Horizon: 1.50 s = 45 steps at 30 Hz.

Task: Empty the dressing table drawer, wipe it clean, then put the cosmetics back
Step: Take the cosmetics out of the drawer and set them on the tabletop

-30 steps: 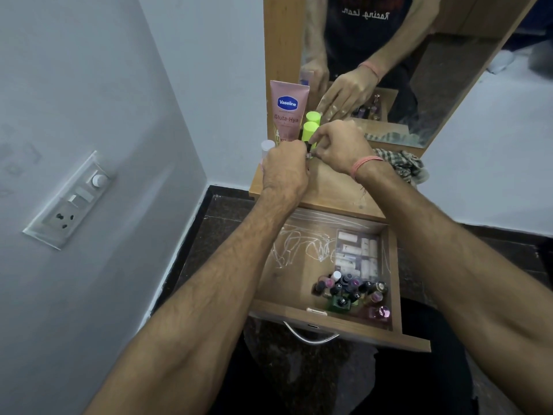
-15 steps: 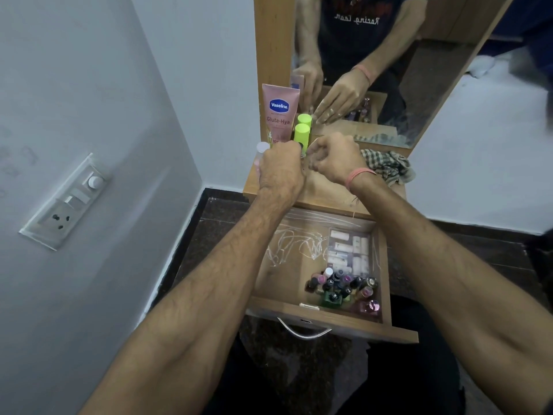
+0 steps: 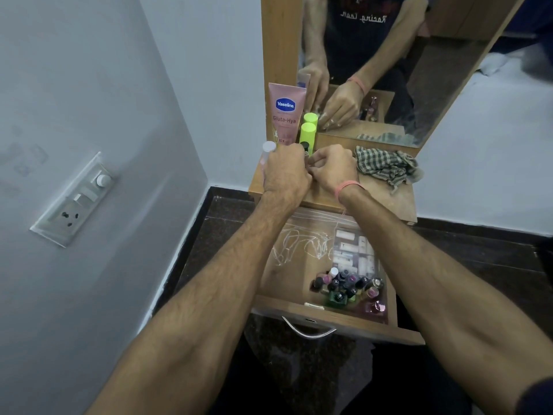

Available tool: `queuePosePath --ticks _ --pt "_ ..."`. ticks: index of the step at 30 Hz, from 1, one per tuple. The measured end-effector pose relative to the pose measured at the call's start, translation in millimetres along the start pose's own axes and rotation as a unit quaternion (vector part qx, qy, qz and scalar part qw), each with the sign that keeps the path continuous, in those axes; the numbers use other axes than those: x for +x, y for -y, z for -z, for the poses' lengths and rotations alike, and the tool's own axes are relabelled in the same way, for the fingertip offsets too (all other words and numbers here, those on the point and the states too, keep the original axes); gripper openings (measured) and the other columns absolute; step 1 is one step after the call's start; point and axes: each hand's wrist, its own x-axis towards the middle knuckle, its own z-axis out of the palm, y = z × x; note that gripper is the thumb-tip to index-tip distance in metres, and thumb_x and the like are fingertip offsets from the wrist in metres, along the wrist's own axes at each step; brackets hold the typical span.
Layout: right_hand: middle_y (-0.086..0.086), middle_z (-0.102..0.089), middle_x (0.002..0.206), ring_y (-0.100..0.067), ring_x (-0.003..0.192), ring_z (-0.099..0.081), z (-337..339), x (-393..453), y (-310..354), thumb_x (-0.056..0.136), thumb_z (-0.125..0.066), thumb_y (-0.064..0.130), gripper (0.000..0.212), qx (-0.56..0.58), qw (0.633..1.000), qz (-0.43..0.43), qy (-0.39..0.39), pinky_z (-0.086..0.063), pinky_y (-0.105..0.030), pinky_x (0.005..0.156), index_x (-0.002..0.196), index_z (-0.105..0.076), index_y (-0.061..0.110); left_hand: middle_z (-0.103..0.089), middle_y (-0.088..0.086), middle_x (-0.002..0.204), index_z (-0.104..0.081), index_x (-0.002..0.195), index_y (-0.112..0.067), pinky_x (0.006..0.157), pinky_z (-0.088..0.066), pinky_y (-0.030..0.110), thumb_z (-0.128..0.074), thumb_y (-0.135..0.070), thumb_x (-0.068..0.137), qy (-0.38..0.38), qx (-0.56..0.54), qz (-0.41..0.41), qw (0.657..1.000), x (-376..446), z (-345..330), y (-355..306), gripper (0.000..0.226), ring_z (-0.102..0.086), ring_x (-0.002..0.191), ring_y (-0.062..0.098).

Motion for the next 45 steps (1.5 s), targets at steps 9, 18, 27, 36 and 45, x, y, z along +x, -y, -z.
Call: queuePosePath --ticks 9,18,27,36,45 --pt "0.007 -0.079 0.079 -0.001 0.074 -0.075 48 -82 -9 0.088 -0.084 0.014 0.009 0.05 0.995 0.01 0.09 -0.062 -0.021 0.07 0.087 -0.079 0.022 -0.079 -0.016 0.09 -0.08 0.108 -0.031 0.082 -0.066 0.035 -0.077 -0.033 0.093 0.026 -0.174 -0.096 0.98 -81 7 26 0.015 -0.074 0.083 0.002" --pt "0.015 -0.076 0.092 -0.006 0.093 -0.071 45 -164 -39 0.081 -0.089 0.025 0.015 -0.176 0.941 0.067 0.282 -0.056 -0.023 0.081 0.092 -0.08 0.029 -0.069 -0.026 0.096 -0.079 0.11 -0.038 0.086 -0.05 0.024 -0.097 -0.044 0.079 0.311 -0.076 -0.086 0.943 -162 -3 45 0.036 -0.063 0.091 -0.002" --pt "0.005 -0.07 0.103 -0.019 0.092 -0.068 30 -178 -32 0.074 -0.093 0.021 0.028 -0.273 0.923 0.066 0.263 -0.062 -0.043 0.085 0.092 -0.074 0.031 -0.076 -0.017 0.095 -0.078 0.098 -0.032 0.072 -0.051 0.02 -0.093 -0.039 0.086 0.292 -0.065 -0.07 0.951 -174 -24 39 0.021 -0.068 0.088 0.001" --pt "0.004 -0.072 0.089 -0.022 0.089 -0.071 28 -181 -23 0.084 -0.083 0.016 0.017 -0.294 0.921 0.086 0.242 -0.062 -0.042 0.086 0.087 -0.073 0.03 -0.076 -0.015 0.097 -0.078 0.1 -0.032 0.085 -0.06 0.029 -0.087 -0.037 0.093 0.282 -0.071 -0.058 0.955 -176 -24 39 0.013 -0.07 0.091 0.005" --pt "0.013 -0.075 0.082 0.0 0.081 -0.07 55 -155 -8 0.087 -0.084 0.015 0.018 -0.147 0.969 0.073 0.185 -0.064 -0.032 0.084 0.092 -0.074 0.029 -0.078 -0.017 0.103 -0.083 0.109 -0.031 0.086 -0.058 0.03 -0.087 -0.038 0.095 0.176 -0.086 -0.046 0.98 -136 12 50 0.016 -0.07 0.093 0.004"
